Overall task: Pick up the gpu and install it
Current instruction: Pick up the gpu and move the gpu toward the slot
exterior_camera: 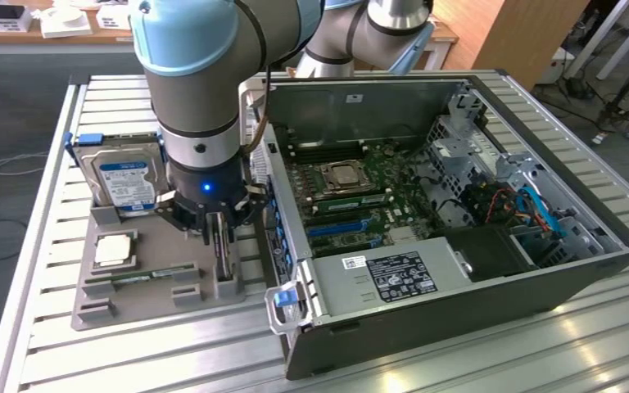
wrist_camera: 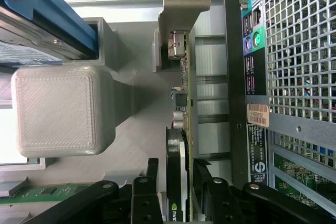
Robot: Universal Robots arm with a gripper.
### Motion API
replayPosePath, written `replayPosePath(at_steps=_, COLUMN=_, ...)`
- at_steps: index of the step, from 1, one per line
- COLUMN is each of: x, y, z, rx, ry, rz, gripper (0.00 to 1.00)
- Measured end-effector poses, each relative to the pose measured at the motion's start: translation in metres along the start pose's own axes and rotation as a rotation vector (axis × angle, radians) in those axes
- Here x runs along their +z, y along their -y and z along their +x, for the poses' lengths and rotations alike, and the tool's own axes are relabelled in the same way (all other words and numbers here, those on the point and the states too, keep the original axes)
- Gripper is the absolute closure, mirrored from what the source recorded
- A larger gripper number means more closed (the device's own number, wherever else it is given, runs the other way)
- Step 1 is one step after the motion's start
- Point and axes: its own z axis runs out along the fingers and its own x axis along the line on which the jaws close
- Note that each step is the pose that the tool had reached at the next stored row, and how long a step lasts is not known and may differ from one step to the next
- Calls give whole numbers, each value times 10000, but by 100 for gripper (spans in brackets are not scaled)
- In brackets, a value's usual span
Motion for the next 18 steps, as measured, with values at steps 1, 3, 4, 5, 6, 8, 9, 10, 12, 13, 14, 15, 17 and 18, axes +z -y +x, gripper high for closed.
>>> replayPosePath(at_steps=1, x=0, y=0, z=0, rx=-1, ry=0, rz=0, gripper=60)
replayPosePath(at_steps=3, x=0, y=0, z=0, rx=0, ry=0, rz=0, gripper=67)
replayPosePath(at_steps=4, x=0, y=0, z=0, rx=0, ry=-1, rz=0, gripper=67)
replayPosePath(at_steps=5, x=0, y=0, z=0, rx=0, ry=-1, rz=0, gripper=67)
replayPosePath(at_steps=6, x=0, y=0, z=0, rx=0, ry=0, rz=-1, gripper=67)
replayPosePath(at_steps=8, x=0, y=0, z=0, rx=0, ry=-1, rz=0, gripper=67)
replayPosePath(at_steps=9, x=0, y=0, z=0, rx=-1, ry=0, rz=1, gripper=67)
replayPosePath(at_steps=10, x=0, y=0, z=0, rx=0, ry=-1, rz=0, gripper=68)
replayPosePath(at_steps=12, x=0, y=0, z=0, rx=0, ry=-1, rz=0, gripper=72)
replayPosePath(at_steps=13, x=0, y=0, z=0, rx=0, ry=-1, rz=0, gripper=72)
replayPosePath(at_steps=14, x=0, y=0, z=0, rx=0, ry=-1, rz=0, gripper=72)
replayPosePath(at_steps=15, x=0, y=0, z=0, rx=0, ry=-1, rz=0, gripper=72)
replayPosePath(at_steps=17, x=0, y=0, z=0, rx=0, ry=-1, rz=0, gripper=72)
replayPosePath(at_steps=18, x=0, y=0, z=0, rx=0, ry=-1, rz=0, gripper=72)
